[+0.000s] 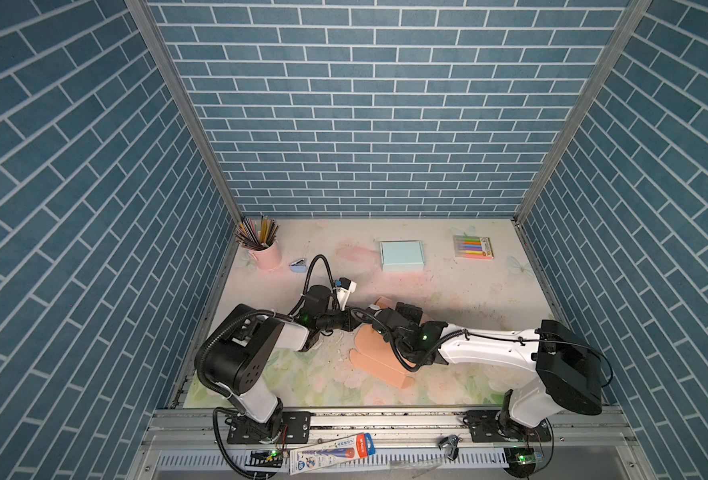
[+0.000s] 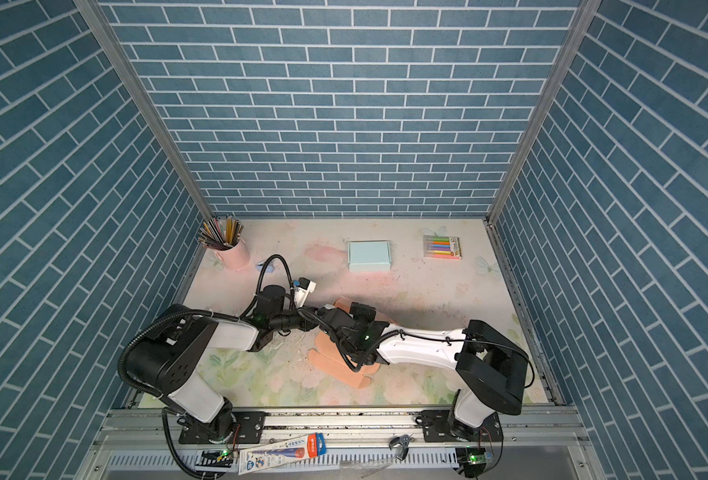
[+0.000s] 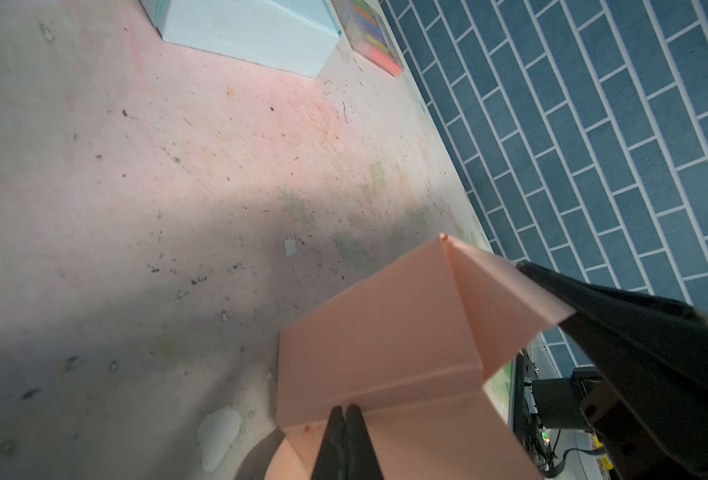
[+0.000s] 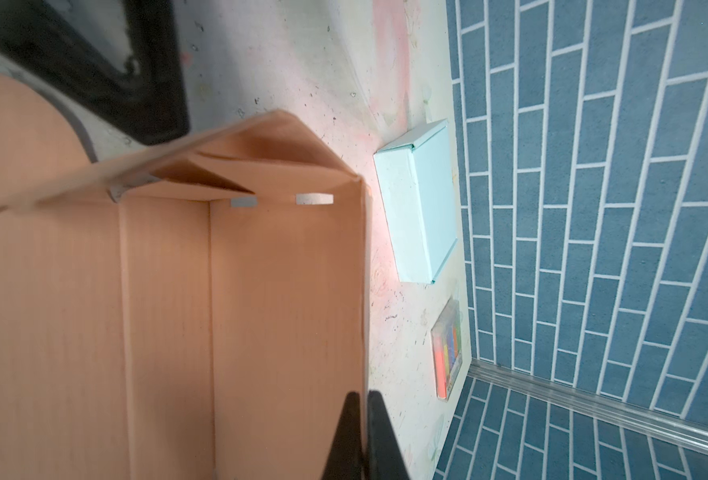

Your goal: Fold the paper box

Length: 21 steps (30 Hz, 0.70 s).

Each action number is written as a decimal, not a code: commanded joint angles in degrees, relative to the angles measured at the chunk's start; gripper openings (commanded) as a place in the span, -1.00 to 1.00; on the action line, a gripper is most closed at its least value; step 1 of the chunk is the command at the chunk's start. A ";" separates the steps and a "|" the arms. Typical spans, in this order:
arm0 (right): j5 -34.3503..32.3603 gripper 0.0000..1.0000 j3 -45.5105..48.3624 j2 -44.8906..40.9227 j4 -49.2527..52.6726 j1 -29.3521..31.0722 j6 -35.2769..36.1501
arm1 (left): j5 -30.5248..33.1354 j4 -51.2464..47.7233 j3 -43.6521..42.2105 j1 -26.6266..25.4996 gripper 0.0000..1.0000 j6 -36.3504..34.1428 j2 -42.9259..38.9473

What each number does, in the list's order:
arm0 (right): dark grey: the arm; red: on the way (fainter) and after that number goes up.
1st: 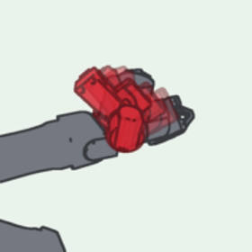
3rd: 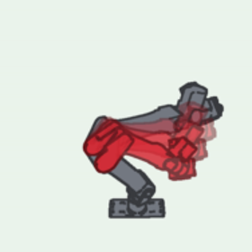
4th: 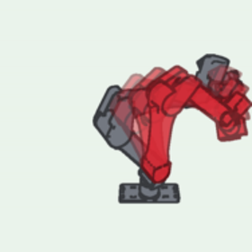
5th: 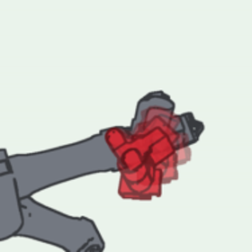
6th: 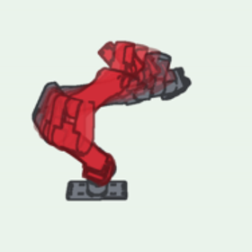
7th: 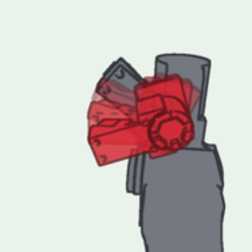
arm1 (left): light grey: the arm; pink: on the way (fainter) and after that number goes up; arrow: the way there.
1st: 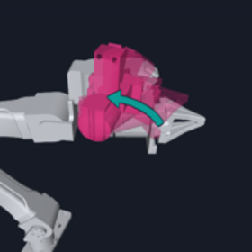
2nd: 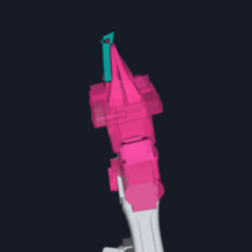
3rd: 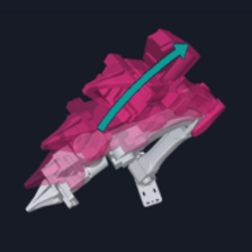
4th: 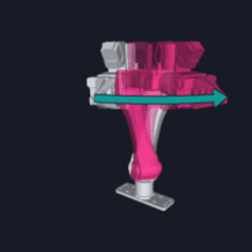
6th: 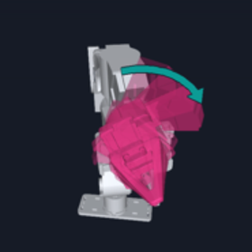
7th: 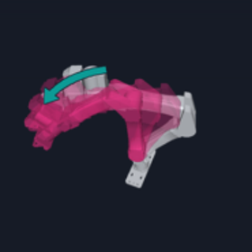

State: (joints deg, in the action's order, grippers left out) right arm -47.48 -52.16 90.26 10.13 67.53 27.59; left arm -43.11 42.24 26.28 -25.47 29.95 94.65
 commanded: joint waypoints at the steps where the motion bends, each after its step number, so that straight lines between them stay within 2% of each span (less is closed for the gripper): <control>1: -0.61 -1.00 1.10 0.93 -0.57 0.68 2.45 | 0.53 5.09 -2.14 -1.15 -0.82 -0.79 -0.50; 7: -0.43 -1.00 1.26 1.85 -0.55 1.27 2.29 | 1.54 12.62 -4.49 -2.22 -0.48 -2.08 0.56; 14: -2.64 -1.00 1.95 3.08 -0.88 1.95 2.77 | 3.11 19.54 -6.26 -3.35 -0.41 -2.65 2.25; 21: -2.53 -1.00 2.15 3.58 -1.87 2.74 3.17 | 7.26 23.14 -8.21 -4.73 -0.27 -6.77 2.80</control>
State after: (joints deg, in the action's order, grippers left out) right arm -51.86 -51.16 92.05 7.33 69.49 28.86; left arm -38.24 60.71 18.92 -29.45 26.15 96.44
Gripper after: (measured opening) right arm 0.053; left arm 0.355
